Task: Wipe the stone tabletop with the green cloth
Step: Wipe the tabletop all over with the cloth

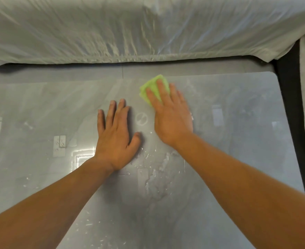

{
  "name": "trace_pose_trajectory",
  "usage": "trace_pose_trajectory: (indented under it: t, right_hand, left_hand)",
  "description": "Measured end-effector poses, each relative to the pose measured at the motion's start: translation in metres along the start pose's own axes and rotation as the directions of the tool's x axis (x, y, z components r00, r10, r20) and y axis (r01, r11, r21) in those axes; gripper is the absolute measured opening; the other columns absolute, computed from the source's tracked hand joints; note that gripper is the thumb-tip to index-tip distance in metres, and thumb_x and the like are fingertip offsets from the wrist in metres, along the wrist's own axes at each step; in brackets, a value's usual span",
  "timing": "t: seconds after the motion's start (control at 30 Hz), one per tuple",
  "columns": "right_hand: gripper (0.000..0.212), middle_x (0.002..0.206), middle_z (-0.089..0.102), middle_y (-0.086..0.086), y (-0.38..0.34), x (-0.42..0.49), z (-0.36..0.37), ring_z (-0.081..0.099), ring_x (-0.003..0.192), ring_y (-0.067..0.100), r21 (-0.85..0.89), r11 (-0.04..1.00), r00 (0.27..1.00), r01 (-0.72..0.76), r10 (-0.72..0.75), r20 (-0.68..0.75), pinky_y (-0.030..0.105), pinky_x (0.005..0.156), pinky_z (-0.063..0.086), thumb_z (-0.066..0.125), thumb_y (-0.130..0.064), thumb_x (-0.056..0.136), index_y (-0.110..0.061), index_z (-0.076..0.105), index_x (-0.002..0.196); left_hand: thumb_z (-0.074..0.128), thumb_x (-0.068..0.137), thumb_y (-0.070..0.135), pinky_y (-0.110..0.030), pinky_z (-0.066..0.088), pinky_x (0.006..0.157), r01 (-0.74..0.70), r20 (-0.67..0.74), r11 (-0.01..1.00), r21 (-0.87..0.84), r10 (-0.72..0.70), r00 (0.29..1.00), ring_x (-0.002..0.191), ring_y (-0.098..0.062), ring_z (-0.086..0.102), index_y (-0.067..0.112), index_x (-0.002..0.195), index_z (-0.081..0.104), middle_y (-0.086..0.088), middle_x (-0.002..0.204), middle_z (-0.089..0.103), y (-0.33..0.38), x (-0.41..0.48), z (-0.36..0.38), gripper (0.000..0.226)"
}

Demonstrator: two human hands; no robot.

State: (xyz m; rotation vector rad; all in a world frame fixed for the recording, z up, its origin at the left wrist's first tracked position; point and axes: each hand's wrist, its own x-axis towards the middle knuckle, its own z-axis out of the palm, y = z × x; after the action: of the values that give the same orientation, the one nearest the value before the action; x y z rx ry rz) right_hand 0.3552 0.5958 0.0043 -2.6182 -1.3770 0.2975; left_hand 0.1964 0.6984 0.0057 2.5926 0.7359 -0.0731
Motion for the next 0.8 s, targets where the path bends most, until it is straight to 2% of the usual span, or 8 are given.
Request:
trace_pose_trajectory:
  t: [0.1,0.2,0.27,0.33,0.43,0.53,0.63,0.8]
  right_hand:
    - [0.069,0.166,0.011,0.003,0.019,-0.001,-0.001,0.012,0.151,0.037,-0.028,0.99,0.99,0.138,-0.137,0.044,0.046,0.122,0.008,0.043,-0.012,0.092,-0.034,0.024,0.155]
    - [0.067,0.167,0.009,0.004,0.027,0.024,-0.007,0.011,0.151,0.038,-0.019,0.986,0.986,-0.168,0.168,-0.012,0.046,0.122,0.01,0.042,-0.012,0.093,-0.032,0.023,0.155]
    - [0.071,0.167,0.006,0.005,0.005,0.028,-0.005,0.008,0.151,0.038,-0.011,0.969,0.969,-0.245,0.245,-0.026,0.046,0.123,0.009,0.042,-0.014,0.091,-0.032,0.02,0.156]
    - [0.073,0.166,0.008,0.006,-0.02,0.015,0.004,0.01,0.151,0.039,-0.017,0.999,0.999,-0.042,0.042,-0.012,0.048,0.123,0.011,0.043,-0.016,0.089,-0.032,0.021,0.156]
    - [0.071,0.166,0.012,0.003,-0.014,-0.004,0.009,0.014,0.151,0.036,-0.038,0.966,0.963,0.256,-0.252,0.093,0.047,0.123,0.012,0.04,-0.014,0.089,-0.034,0.023,0.155]
    - [0.065,0.166,0.014,0.004,0.022,0.004,-0.004,0.016,0.15,0.037,-0.009,1.0,1.0,-0.017,0.017,0.019,0.048,0.122,0.015,0.04,-0.011,0.094,-0.033,0.027,0.154]
    - [0.063,0.167,0.007,0.002,0.015,-0.004,-0.009,0.009,0.152,0.035,0.063,0.951,0.951,-0.304,0.306,-0.036,0.046,0.122,0.016,0.04,-0.012,0.097,-0.033,0.024,0.155]
    - [0.062,0.166,0.013,0.002,0.005,-0.042,0.003,0.012,0.152,0.033,0.022,0.998,0.998,0.059,-0.06,0.031,0.044,0.124,0.013,0.043,-0.011,0.096,-0.031,0.031,0.153]
  left_hand:
    - [0.035,0.087,0.044,-0.043,-0.011,0.122,-0.032,0.001,0.997,-0.077,0.033,0.999,0.153,-0.023,-0.005,0.006,0.15,0.022,-0.012,0.166,0.008,-0.006,-0.001,-0.006,0.075]
    - [0.033,0.093,0.046,-0.039,-0.011,0.122,-0.035,-0.012,0.999,-0.008,0.035,0.999,0.153,-0.028,-0.002,0.004,0.148,0.03,-0.015,0.165,0.009,-0.014,-0.009,-0.008,0.07]
    - [0.031,0.095,0.048,-0.04,-0.013,0.122,-0.015,-0.001,0.999,0.041,0.015,1.0,0.153,-0.026,-0.008,0.006,0.152,0.025,-0.014,0.166,0.004,-0.019,-0.016,-0.007,0.07]
    - [0.029,0.097,0.049,-0.042,-0.014,0.121,-0.01,0.02,0.998,0.06,0.009,1.0,0.152,-0.022,-0.016,0.01,0.156,0.016,-0.011,0.167,-0.005,-0.022,-0.021,-0.004,0.072]
    - [0.028,0.097,0.049,-0.045,-0.013,0.121,-0.018,0.032,0.996,0.088,0.015,0.999,0.151,-0.021,-0.02,0.011,0.157,0.011,-0.01,0.167,-0.01,-0.023,-0.022,-0.002,0.074]
    - [0.026,0.096,0.05,-0.045,-0.013,0.121,-0.02,0.046,0.995,0.097,0.015,0.999,0.151,-0.021,-0.021,0.012,0.157,0.008,-0.01,0.166,-0.012,-0.023,-0.022,-0.002,0.074]
    - [0.025,0.095,0.05,-0.047,-0.012,0.121,-0.018,0.047,0.993,0.114,0.013,0.999,0.151,-0.023,-0.02,0.011,0.157,0.008,-0.011,0.166,-0.011,-0.024,-0.021,0.0,0.075]
    - [0.024,0.094,0.049,-0.046,-0.013,0.121,-0.015,0.05,0.992,0.126,0.009,0.999,0.151,-0.023,-0.019,0.011,0.157,0.008,-0.011,0.166,-0.011,-0.023,-0.021,-0.001,0.076]
